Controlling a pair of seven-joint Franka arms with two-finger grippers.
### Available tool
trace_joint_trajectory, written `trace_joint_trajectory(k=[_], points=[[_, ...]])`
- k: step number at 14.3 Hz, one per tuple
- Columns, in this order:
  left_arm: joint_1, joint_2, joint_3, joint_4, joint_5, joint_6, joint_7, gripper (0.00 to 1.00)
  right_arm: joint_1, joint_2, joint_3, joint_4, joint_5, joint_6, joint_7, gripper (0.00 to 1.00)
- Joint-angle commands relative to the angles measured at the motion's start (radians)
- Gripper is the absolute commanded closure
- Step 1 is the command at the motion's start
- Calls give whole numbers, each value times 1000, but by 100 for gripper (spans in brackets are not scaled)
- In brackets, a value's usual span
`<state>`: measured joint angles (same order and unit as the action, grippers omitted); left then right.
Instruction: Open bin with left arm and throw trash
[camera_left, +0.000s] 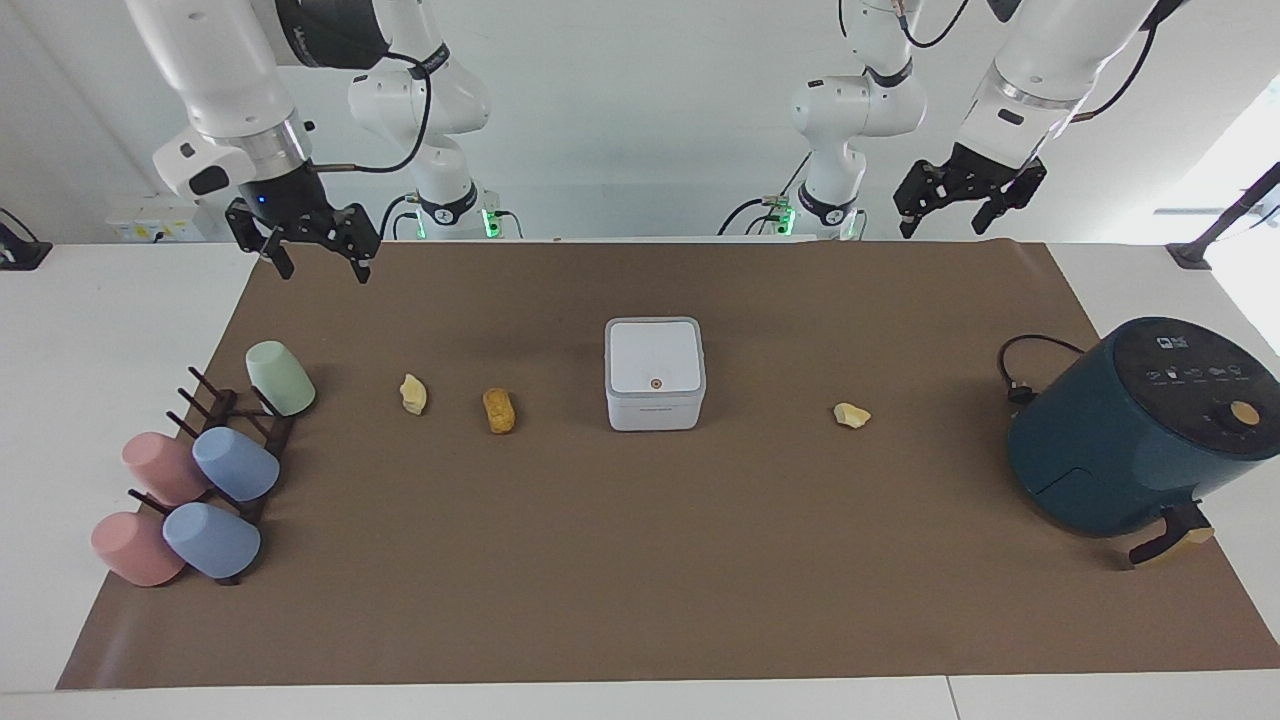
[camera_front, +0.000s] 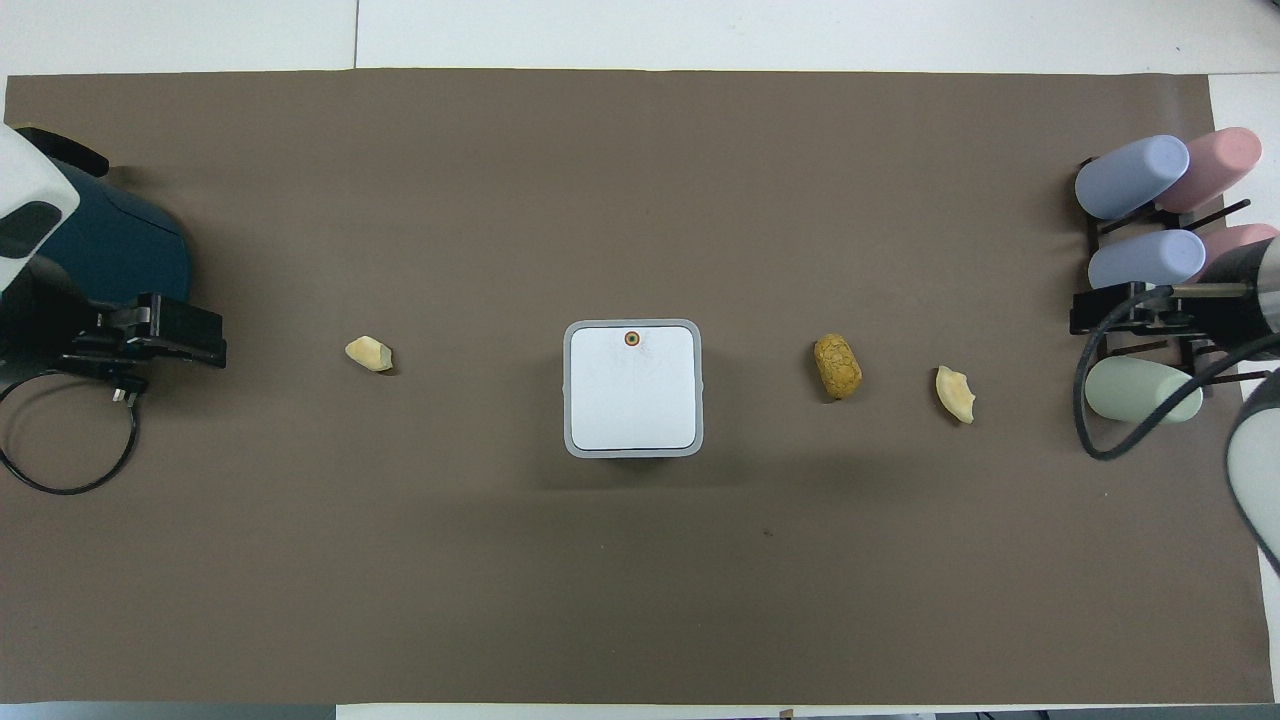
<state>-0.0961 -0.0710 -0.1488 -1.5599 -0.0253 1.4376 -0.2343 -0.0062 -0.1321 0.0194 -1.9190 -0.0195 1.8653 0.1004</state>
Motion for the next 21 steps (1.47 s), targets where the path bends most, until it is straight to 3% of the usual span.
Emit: trace_joint_trajectory(k=[1,2,3,8,11,15,21], points=[[-69,-10,3,-42,2,73,-43,58,-6,-26,4,-168,4,167,7,0],[-89,8,3,-40,-20,93,-45,90,-6,-5,5,-193,4,198,5,0],[-108,34,5,-39,-27,121,-48,100,-3,20,5,-212,4,230,-2,0],[-237,138,5,-26,-53,233,-121,100,-3,91,5,-334,4,428,-82,0],[-353,284,5,43,-51,271,-229,100,-1,106,5,-396,4,451,-135,0],[-431,367,5,46,-53,415,-319,100,-1,132,5,-462,4,609,-146,0],[-464,459,6,47,-48,478,-351,100,3,164,7,-462,4,624,-186,8]])
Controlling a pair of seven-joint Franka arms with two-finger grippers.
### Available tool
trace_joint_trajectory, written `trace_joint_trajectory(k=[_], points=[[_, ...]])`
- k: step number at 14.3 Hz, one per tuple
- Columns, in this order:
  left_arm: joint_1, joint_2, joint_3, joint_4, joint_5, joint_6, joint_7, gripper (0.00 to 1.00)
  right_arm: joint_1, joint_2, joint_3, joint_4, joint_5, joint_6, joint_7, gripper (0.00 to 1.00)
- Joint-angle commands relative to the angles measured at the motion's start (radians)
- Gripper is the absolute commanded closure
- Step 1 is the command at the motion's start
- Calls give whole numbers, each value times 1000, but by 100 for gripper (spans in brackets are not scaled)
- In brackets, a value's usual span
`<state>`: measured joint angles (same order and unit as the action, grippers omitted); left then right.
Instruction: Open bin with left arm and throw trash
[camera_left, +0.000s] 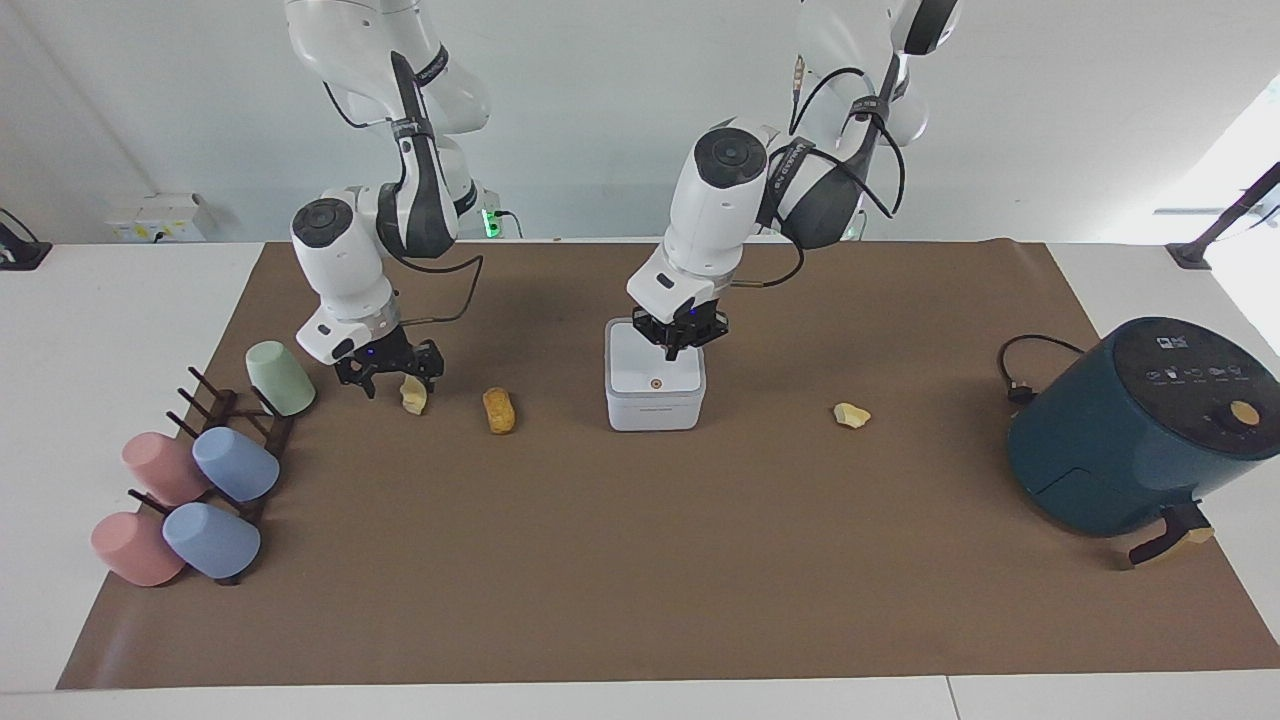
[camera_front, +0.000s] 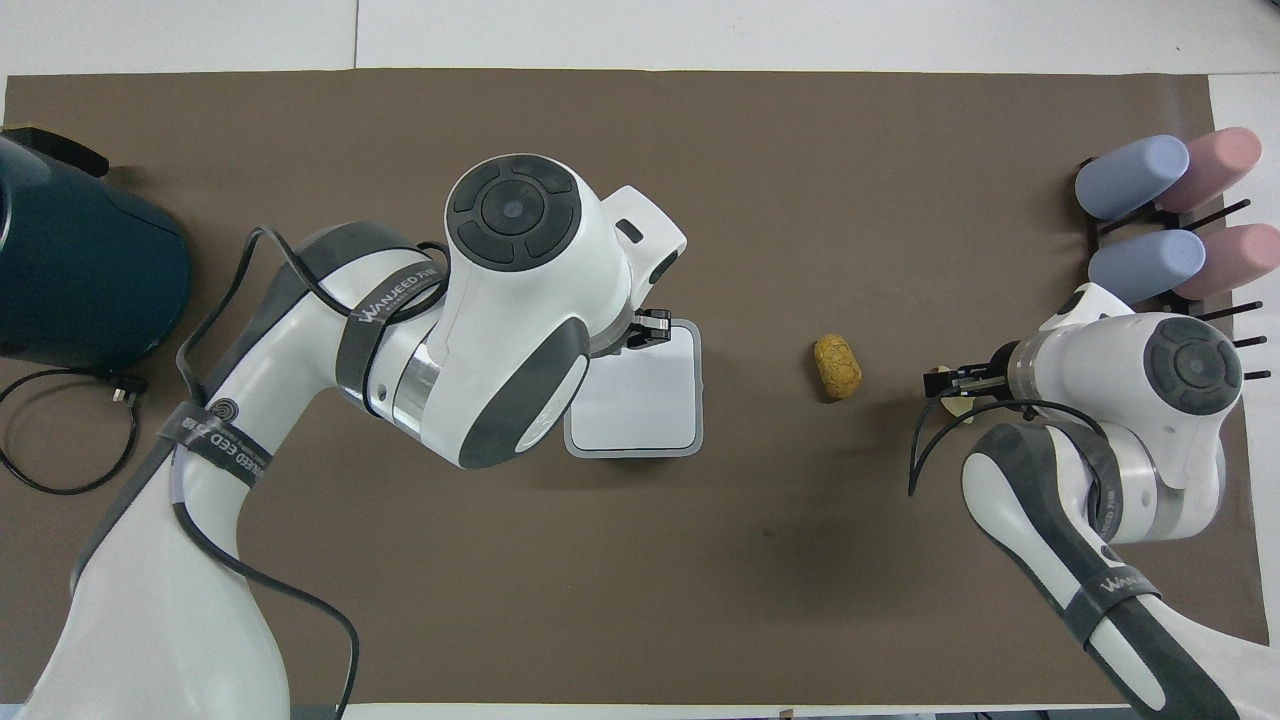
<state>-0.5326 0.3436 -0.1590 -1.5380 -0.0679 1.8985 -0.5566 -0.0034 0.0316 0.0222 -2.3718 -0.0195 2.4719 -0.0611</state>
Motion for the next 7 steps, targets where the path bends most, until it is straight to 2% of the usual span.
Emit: trace_joint_trajectory(k=[1,3,7], points=[[-39,57,16,26,-4,36,-45,100,20,1,4,-15,4,18,-25,16],[-40,66,16,26,-4,53,-46,100,37,-1,2,-20,4,19,-17,24],[-40,77,16,26,-3,74,-45,100,39,4,2,-36,4,36,-37,24]])
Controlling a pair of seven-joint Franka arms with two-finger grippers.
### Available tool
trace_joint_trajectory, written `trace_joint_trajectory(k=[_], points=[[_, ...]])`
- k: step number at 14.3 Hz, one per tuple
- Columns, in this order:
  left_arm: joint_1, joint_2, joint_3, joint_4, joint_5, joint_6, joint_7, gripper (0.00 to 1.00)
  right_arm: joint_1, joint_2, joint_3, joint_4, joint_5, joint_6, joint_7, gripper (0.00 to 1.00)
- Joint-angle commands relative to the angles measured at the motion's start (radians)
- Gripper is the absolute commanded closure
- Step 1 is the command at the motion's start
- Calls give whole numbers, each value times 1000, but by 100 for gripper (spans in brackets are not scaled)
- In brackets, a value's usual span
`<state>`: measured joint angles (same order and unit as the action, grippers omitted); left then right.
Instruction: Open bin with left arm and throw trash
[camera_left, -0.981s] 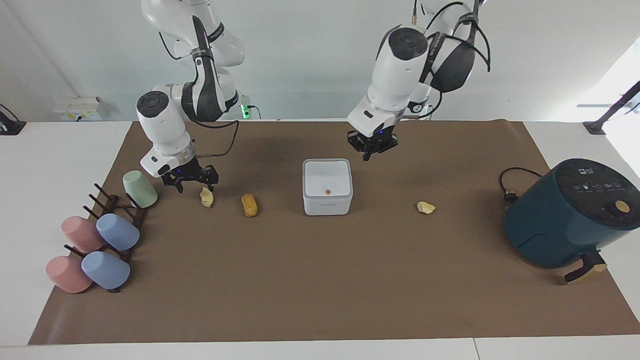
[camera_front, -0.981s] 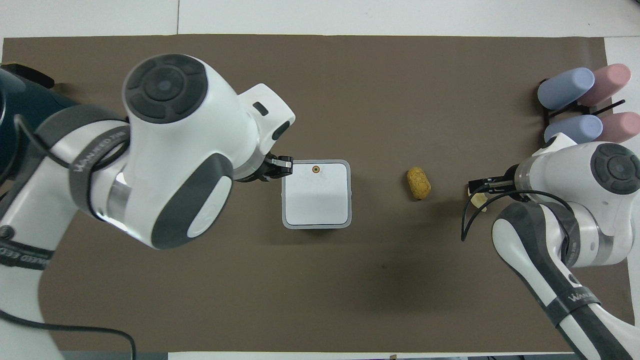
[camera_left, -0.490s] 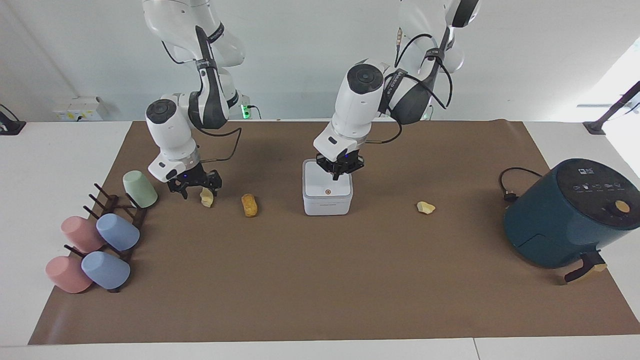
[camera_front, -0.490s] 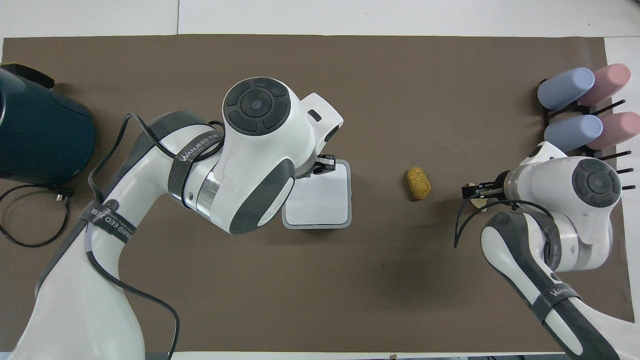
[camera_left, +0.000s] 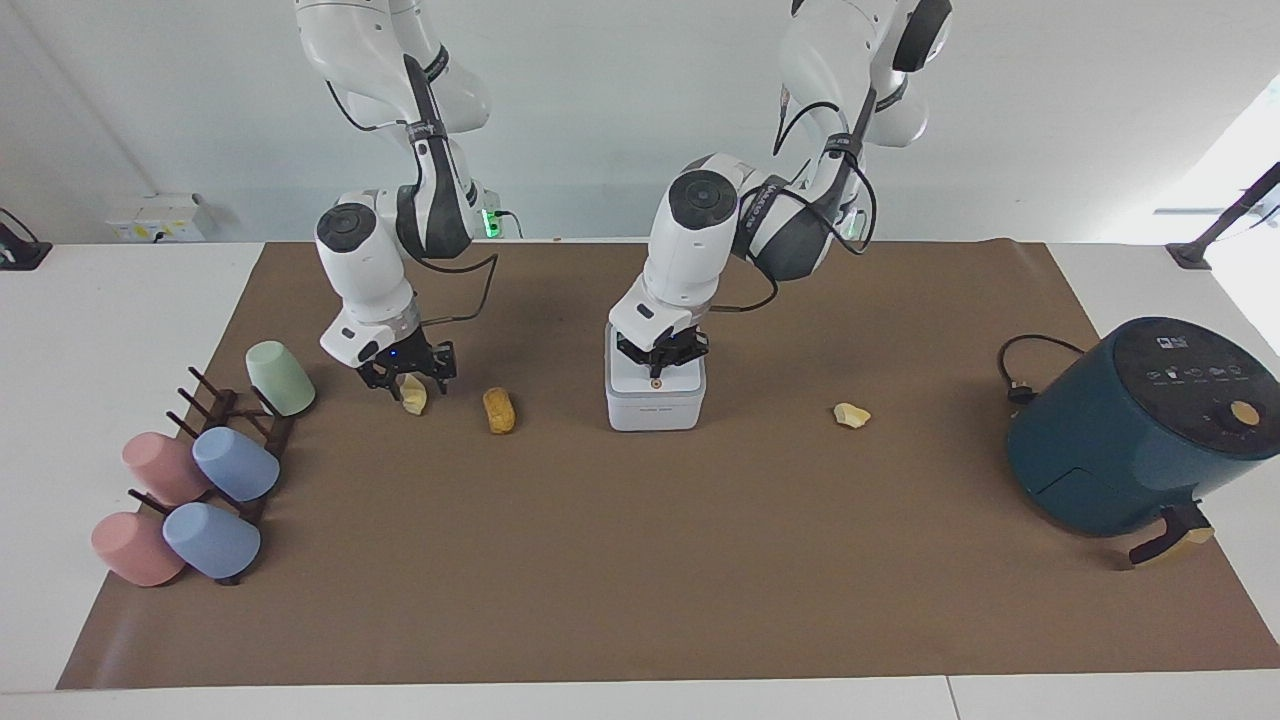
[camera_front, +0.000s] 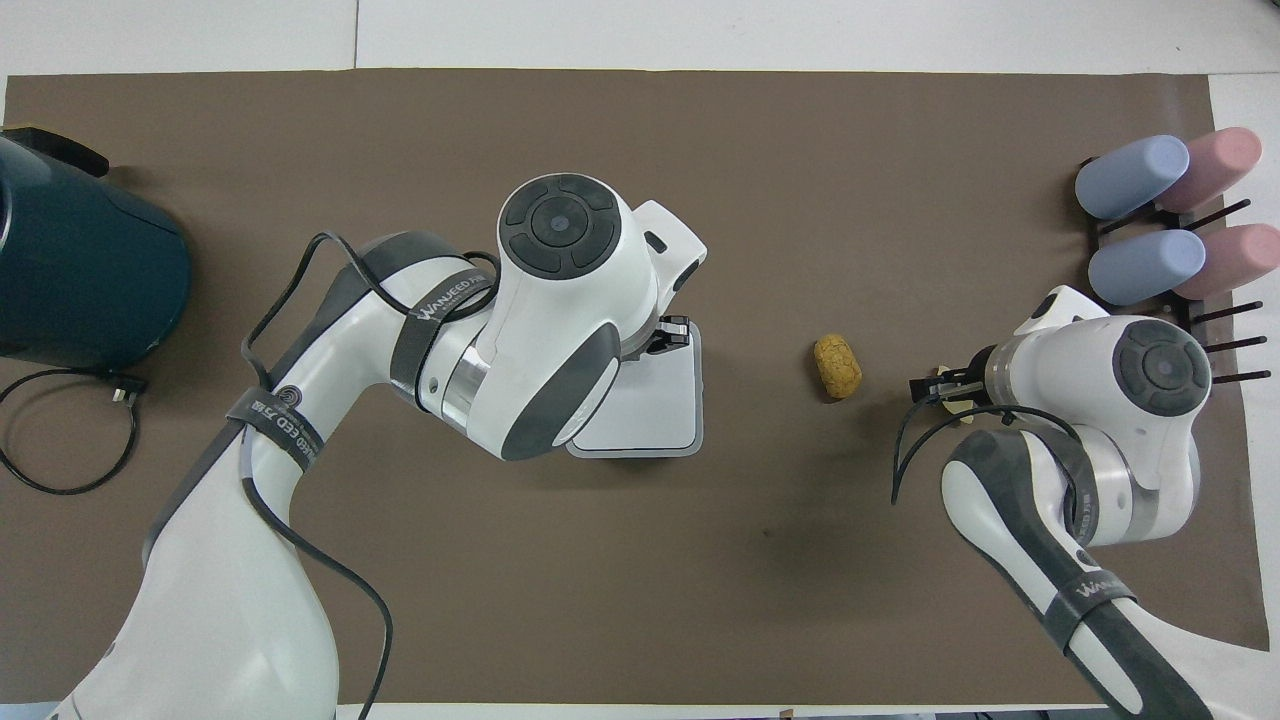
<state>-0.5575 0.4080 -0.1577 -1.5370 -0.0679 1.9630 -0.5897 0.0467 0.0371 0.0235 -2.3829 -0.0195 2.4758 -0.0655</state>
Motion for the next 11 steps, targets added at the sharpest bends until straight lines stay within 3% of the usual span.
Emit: trace_joint_trajectory(k=[1,2,3,4,5,11], points=[[-15,12,15,23,-4,14,-12,100,-14,25,-1,-25,4,50,-40,24],[-15,12,15,23,-4,23,-12,100,-19,42,-1,-24,4,93,-45,24],[-15,12,15,21,-3,34,-12,100,-18,52,-1,-25,4,109,-45,43],[-15,14,15,21,0,39,-12,100,-18,52,-1,-24,4,109,-42,81],[-13,17,17,21,5,39,-12,100,-18,53,-1,-18,4,107,-42,100],[-15,34,17,21,31,57,-12,100,-13,-5,1,2,4,32,-11,100]])
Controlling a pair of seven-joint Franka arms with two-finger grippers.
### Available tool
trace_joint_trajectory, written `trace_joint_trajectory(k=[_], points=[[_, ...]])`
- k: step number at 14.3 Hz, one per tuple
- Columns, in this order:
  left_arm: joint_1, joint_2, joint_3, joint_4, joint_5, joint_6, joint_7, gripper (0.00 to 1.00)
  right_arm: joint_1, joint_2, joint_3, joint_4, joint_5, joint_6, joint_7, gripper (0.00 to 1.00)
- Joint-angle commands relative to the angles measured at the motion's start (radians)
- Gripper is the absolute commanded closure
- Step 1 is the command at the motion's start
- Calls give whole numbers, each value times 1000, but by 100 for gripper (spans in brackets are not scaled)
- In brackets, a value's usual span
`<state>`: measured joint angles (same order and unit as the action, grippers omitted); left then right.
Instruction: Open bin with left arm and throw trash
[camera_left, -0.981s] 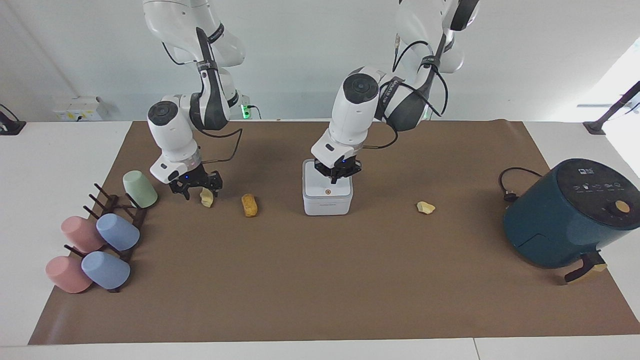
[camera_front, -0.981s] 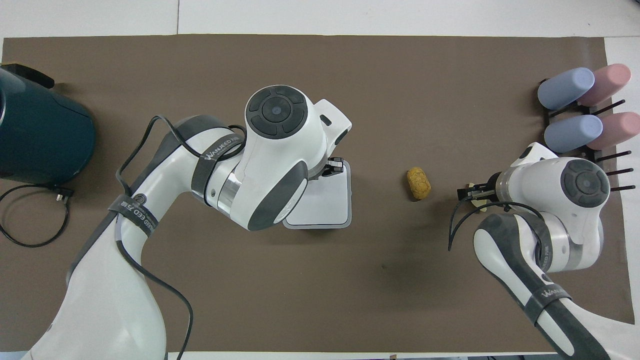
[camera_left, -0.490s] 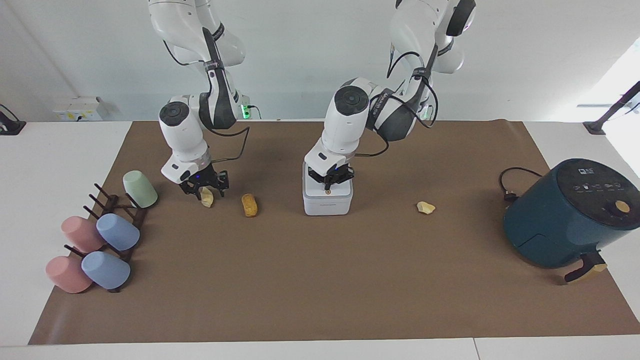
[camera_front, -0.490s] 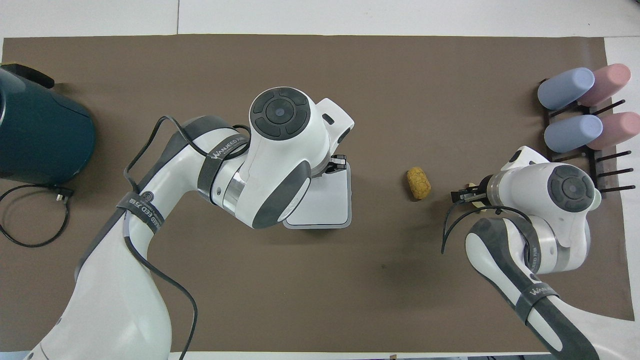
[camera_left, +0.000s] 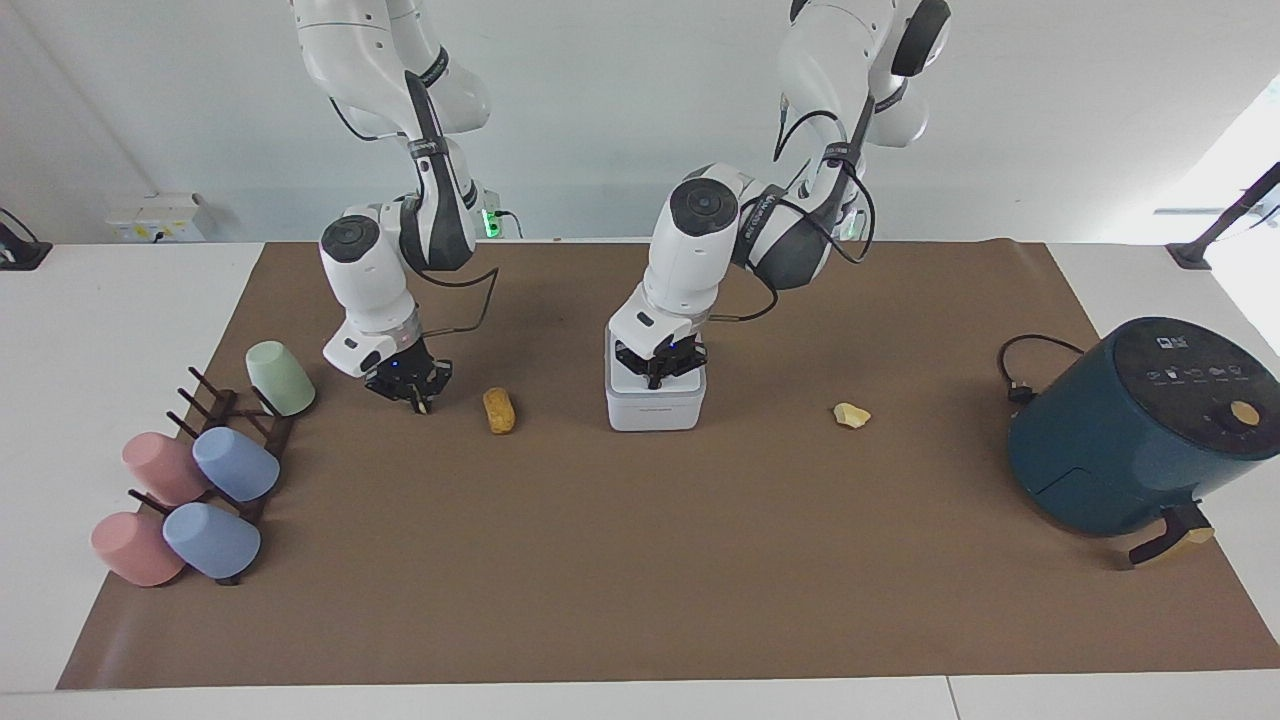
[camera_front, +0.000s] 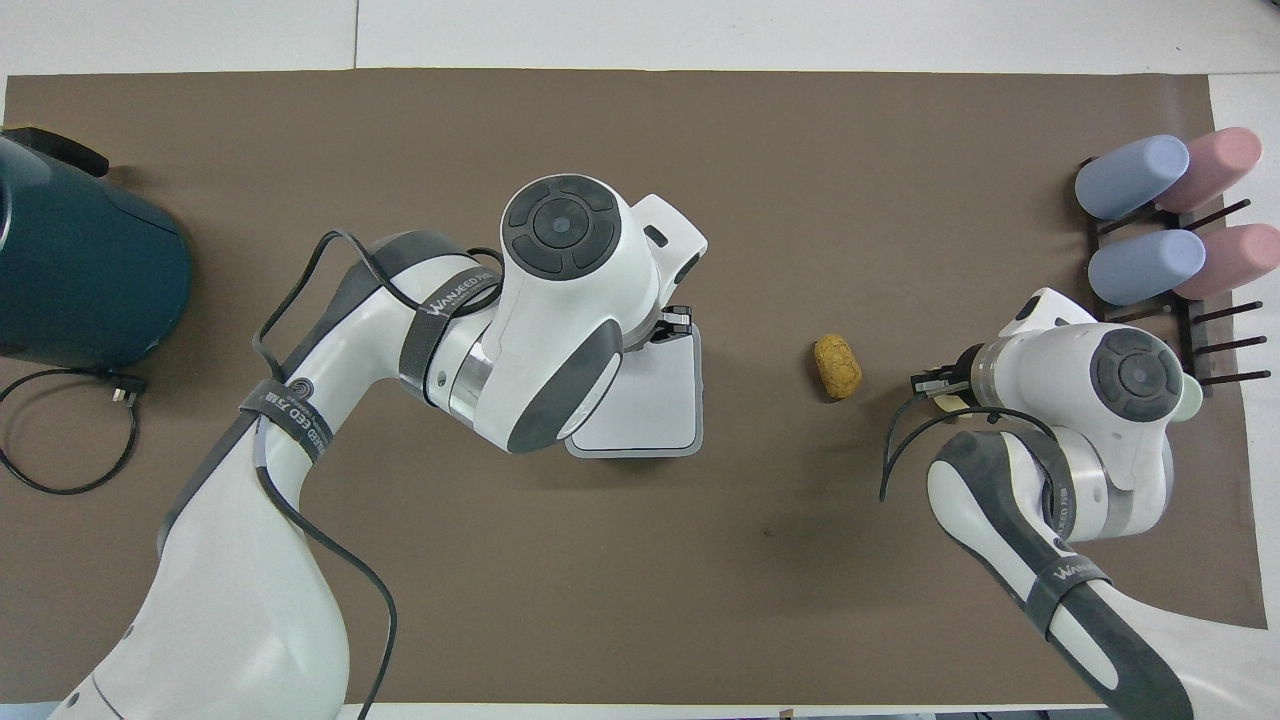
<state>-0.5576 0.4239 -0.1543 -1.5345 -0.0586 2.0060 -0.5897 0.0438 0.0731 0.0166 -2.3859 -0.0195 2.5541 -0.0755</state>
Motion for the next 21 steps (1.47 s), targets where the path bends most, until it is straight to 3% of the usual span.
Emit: trace_joint_trajectory(k=[1,9,14,21], points=[[-15,19,13,17,23,14,-12,100,-7,-47,8,16,4,-64,14,100],[-16,16,13,-21,68,20,4,100,13,-65,9,209,6,-231,137,100],[-19,6,13,-82,77,82,4,100,14,-72,38,361,12,-426,201,100],[-25,3,13,-127,91,133,2,100,13,-75,154,372,19,-408,425,100]])
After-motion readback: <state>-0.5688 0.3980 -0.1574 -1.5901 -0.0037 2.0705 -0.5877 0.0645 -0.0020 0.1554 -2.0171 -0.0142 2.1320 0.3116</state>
